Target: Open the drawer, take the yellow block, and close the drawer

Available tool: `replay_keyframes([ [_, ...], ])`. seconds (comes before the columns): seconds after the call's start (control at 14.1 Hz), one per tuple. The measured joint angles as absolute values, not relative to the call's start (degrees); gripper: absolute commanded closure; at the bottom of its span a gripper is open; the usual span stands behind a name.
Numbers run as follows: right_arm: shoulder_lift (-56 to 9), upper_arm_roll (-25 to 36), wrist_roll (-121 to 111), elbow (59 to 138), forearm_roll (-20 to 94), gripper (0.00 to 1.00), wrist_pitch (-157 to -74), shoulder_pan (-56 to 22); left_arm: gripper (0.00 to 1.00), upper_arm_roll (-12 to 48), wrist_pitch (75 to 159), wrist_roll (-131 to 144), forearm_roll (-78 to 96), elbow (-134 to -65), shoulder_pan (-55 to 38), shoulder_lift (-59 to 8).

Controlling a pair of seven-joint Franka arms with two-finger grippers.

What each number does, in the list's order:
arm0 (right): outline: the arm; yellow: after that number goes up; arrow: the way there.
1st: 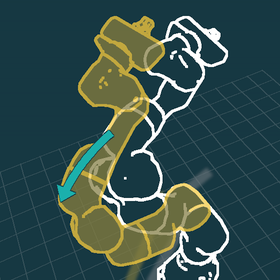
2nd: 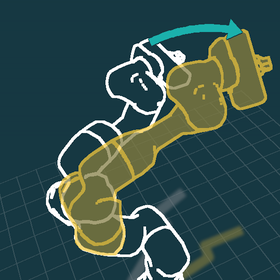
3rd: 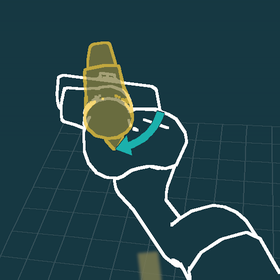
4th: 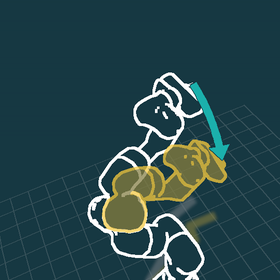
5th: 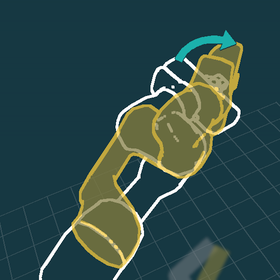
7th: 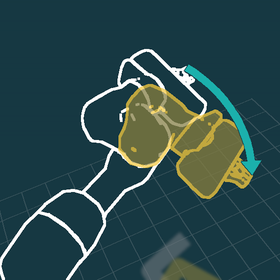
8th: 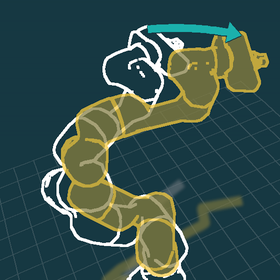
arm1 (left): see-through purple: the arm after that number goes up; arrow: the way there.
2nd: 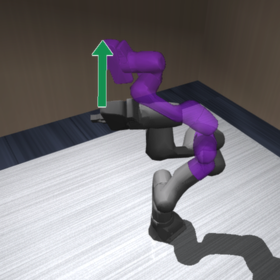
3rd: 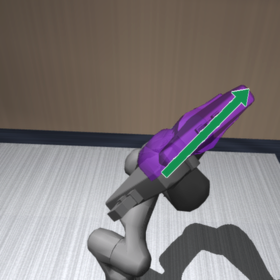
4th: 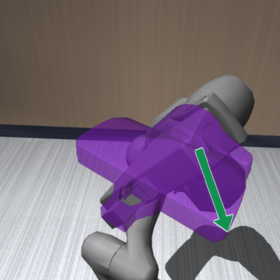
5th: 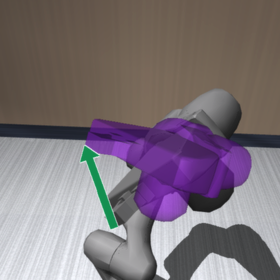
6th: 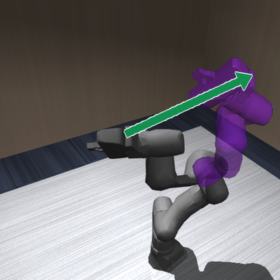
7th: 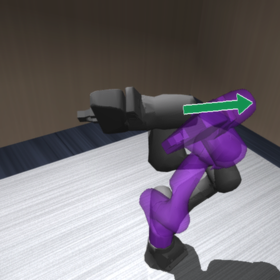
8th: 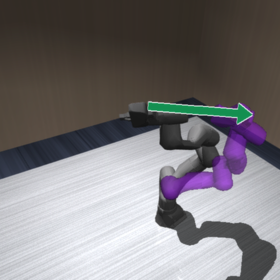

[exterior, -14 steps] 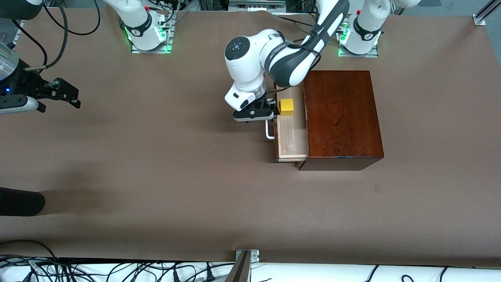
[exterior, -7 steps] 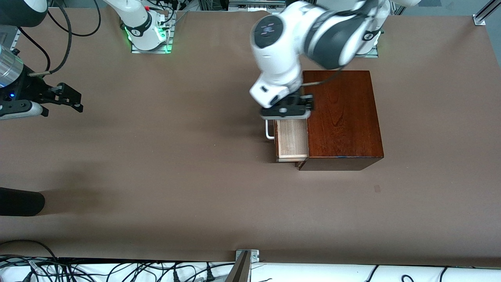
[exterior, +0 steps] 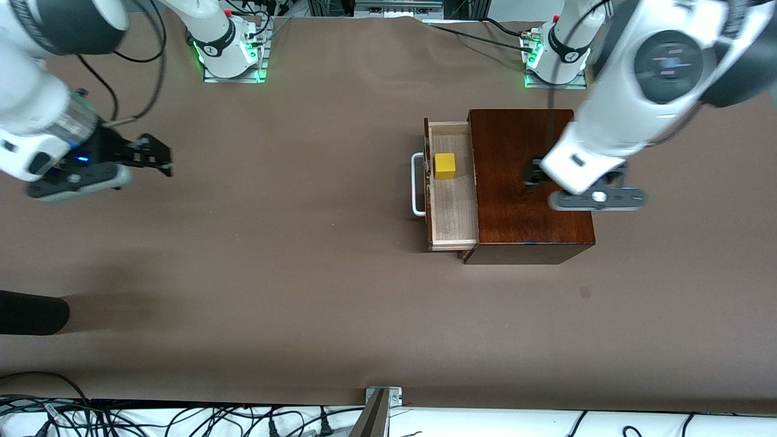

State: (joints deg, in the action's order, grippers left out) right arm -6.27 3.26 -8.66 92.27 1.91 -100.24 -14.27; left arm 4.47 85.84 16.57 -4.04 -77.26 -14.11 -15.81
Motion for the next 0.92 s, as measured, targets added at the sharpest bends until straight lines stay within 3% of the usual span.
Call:
replay_keyframes([
  [0.28, -7.51, 1.59, -9.58, 91.32, 4.05, 0.00, -101.21, -21.11, 0.00, 4.44, 84.85, 10.26, -2.00, -79.85, -7.00, -12.29],
  [0.71, -14.29, 0.93, -11.93, 89.18, 4.04, 0.00, -104.87, -38.29, 0.00, 3.17, 99.43, 8.15, -1.93, -98.08, -3.19, -0.02],
  [0.92, -21.12, 0.95, -15.50, 82.94, 1.96, 0.00, -107.93, -45.77, 0.00, 1.46, 100.55, 7.34, -1.93, -101.77, -3.20, 2.76],
])
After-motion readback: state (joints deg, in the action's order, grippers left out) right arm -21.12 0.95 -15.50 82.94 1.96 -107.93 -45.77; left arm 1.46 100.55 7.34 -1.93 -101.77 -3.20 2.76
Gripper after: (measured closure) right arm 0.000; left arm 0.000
